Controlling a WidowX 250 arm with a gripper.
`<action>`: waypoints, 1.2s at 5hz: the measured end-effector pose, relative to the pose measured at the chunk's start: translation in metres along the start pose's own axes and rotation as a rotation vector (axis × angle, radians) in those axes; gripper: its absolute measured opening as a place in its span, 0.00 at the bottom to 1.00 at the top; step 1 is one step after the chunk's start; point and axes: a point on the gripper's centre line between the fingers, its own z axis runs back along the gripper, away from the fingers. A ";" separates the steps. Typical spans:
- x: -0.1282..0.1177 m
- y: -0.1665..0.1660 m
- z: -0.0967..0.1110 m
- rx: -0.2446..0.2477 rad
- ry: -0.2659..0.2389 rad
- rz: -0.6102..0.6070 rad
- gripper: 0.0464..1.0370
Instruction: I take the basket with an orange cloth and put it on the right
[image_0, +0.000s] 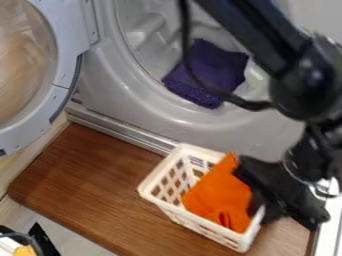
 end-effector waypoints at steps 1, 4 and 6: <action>0.011 -0.013 -0.004 0.012 -0.004 0.010 0.05; 0.022 -0.031 -0.024 -0.027 0.006 -0.078 0.29; 0.015 -0.023 -0.040 0.016 -0.013 -0.103 0.88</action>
